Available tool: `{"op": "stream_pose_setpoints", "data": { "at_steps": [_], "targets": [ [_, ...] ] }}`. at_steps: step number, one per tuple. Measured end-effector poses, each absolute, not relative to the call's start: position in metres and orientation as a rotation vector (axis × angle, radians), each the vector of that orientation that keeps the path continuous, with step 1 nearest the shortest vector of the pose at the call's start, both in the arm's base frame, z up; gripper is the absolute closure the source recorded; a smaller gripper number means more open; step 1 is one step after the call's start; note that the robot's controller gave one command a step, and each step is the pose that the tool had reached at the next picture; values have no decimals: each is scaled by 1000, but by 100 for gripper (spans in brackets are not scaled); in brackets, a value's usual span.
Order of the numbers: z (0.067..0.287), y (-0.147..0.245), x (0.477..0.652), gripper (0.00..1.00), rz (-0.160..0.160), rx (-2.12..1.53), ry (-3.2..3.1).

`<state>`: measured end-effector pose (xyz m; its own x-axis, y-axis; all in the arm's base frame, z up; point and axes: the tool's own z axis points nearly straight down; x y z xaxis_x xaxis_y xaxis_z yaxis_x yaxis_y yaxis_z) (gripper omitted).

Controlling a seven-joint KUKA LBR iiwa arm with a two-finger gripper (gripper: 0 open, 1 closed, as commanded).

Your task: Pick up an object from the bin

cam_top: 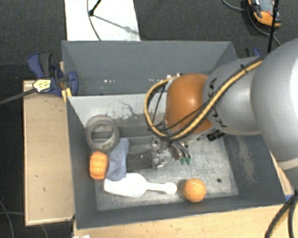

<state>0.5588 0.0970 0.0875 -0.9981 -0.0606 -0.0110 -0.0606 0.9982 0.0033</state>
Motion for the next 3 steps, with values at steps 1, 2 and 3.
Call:
{"op": "stream_pose_setpoints", "data": {
  "at_steps": [1,2,3],
  "targets": [
    [130,81,554,100,2,22,3141],
    [197,99,557,100,-1,65,3142],
    [183,126,556,100,7,157,3122]
  ]
}}
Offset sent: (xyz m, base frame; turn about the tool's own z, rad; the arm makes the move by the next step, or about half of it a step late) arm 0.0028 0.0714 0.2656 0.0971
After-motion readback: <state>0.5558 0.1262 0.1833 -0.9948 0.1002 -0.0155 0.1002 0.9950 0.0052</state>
